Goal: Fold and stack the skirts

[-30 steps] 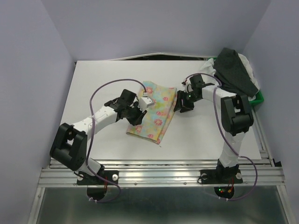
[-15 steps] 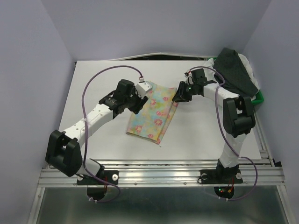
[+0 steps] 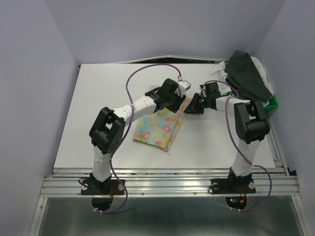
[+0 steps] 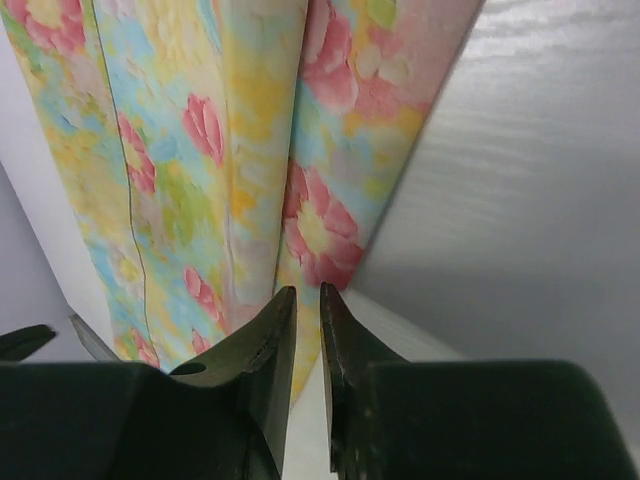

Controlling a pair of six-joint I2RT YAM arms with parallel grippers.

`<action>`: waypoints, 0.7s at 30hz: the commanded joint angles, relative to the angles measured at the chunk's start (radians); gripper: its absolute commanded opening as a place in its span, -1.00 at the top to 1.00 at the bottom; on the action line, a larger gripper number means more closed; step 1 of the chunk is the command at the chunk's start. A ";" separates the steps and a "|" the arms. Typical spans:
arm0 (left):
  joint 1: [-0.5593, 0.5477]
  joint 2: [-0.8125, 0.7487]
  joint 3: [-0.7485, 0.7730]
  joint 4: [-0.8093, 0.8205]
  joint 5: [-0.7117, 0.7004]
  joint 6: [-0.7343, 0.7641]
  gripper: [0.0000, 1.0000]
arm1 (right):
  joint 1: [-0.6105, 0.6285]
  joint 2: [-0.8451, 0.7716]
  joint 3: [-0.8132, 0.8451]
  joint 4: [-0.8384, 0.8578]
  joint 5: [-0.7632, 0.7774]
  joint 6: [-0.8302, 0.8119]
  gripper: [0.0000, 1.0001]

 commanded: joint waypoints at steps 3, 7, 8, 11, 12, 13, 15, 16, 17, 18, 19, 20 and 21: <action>-0.041 0.101 0.141 0.036 -0.081 -0.072 0.05 | 0.000 0.049 0.005 0.129 -0.024 0.031 0.60; -0.049 0.175 0.176 0.024 -0.158 -0.072 0.10 | 0.000 0.043 -0.021 0.126 0.003 0.036 0.63; -0.049 0.184 0.181 0.023 -0.158 -0.072 0.11 | 0.000 0.040 -0.025 0.126 0.006 0.036 0.63; -0.050 0.204 0.185 0.023 -0.147 -0.072 0.15 | 0.000 0.042 -0.037 0.126 0.008 0.039 0.63; -0.050 0.209 0.187 0.023 -0.143 -0.072 0.16 | 0.000 0.043 -0.037 0.126 0.007 0.043 0.63; -0.050 0.220 0.188 0.023 -0.143 -0.072 0.16 | 0.000 0.046 -0.038 0.126 0.005 0.045 0.63; -0.050 0.229 0.193 0.023 -0.141 -0.072 0.21 | 0.000 0.048 -0.043 0.126 0.008 0.047 0.63; -0.050 0.240 0.196 0.023 -0.141 -0.071 0.24 | 0.000 0.048 -0.045 0.126 0.008 0.047 0.63; -0.050 0.246 0.198 0.023 -0.140 -0.068 0.27 | 0.000 0.049 -0.046 0.126 0.008 0.047 0.62; -0.050 0.249 0.199 0.023 -0.136 -0.065 0.30 | 0.000 0.049 -0.048 0.125 0.007 0.047 0.62; -0.050 0.255 0.201 0.023 -0.135 -0.063 0.33 | 0.000 0.049 -0.049 0.125 0.006 0.047 0.63; -0.050 0.257 0.201 0.024 -0.132 -0.063 0.41 | 0.000 0.048 -0.052 0.125 0.006 0.045 0.62; -0.050 0.260 0.202 0.023 -0.129 -0.063 0.45 | 0.000 0.049 -0.055 0.125 0.006 0.045 0.63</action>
